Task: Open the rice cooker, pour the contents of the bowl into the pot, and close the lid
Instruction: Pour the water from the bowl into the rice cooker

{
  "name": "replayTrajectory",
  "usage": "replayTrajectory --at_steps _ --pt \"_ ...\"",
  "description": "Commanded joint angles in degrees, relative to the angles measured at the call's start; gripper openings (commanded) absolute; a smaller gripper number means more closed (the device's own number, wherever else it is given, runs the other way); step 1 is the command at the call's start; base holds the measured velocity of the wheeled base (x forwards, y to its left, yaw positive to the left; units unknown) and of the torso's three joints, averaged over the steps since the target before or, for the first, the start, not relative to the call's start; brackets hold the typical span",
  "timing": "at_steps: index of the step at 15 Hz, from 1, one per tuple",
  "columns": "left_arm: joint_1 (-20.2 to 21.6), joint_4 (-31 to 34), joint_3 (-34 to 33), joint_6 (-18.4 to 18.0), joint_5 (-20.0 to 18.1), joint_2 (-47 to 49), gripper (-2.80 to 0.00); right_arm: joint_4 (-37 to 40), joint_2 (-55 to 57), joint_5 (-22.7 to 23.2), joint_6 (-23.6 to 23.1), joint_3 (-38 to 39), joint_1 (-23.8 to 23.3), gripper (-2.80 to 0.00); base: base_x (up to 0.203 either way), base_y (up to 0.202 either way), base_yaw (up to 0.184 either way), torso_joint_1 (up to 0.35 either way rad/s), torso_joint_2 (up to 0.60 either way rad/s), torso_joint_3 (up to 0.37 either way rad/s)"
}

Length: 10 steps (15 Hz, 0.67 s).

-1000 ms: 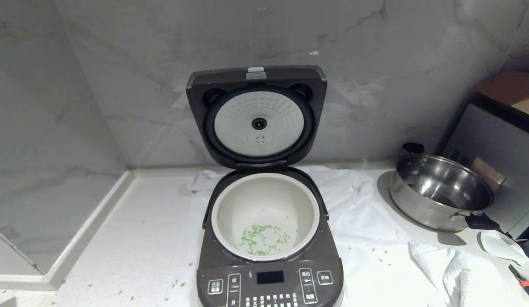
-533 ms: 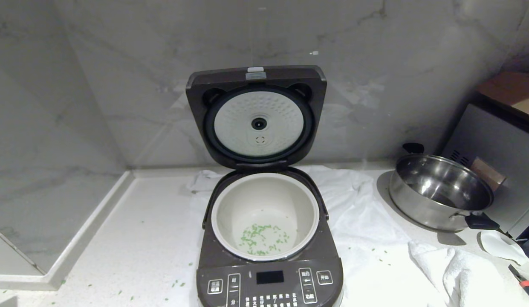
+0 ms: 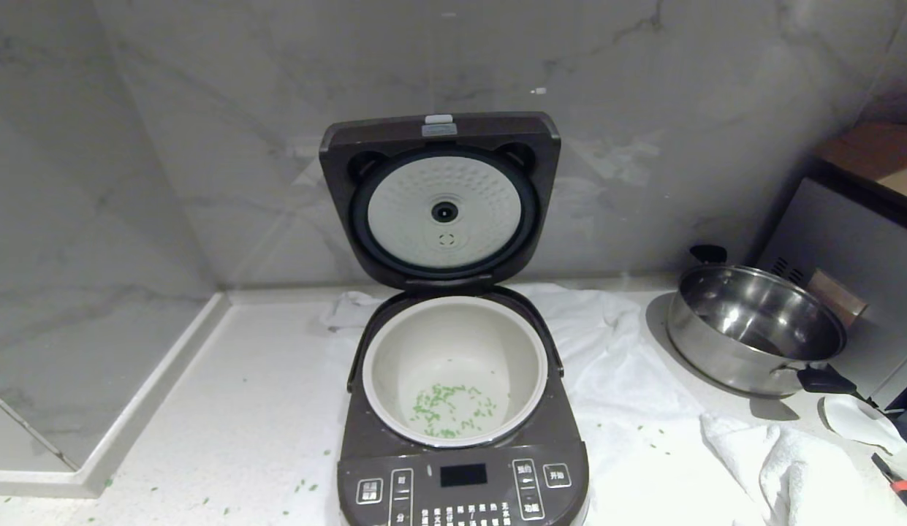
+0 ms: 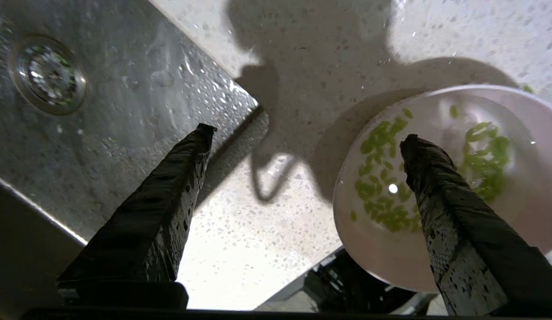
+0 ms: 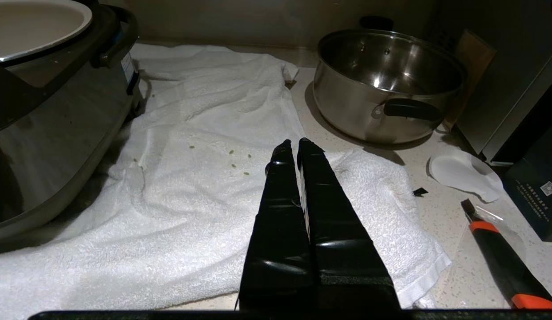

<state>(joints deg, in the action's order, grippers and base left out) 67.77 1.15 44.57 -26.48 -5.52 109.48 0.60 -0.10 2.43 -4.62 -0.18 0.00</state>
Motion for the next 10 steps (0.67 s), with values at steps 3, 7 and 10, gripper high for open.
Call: replayTrajectory --at_steps 3,7,10 --pt "0.2 -0.1 -0.4 -0.2 0.0 5.4 0.0 0.0 0.0 0.0 0.0 0.0 0.0 -2.8 0.0 0.0 0.0 0.0 0.0 0.0" --pt "0.5 -0.2 -0.5 -0.2 0.0 8.4 0.0 0.0 0.0 0.0 0.0 0.0 0.0 -2.8 0.0 0.0 0.0 0.0 0.0 0.0" --pt "0.3 -0.2 -0.7 -0.1 -0.1 9.9 0.0 0.0 0.0 0.0 0.0 0.0 0.0 -2.8 0.0 0.0 0.0 0.0 0.0 0.0"
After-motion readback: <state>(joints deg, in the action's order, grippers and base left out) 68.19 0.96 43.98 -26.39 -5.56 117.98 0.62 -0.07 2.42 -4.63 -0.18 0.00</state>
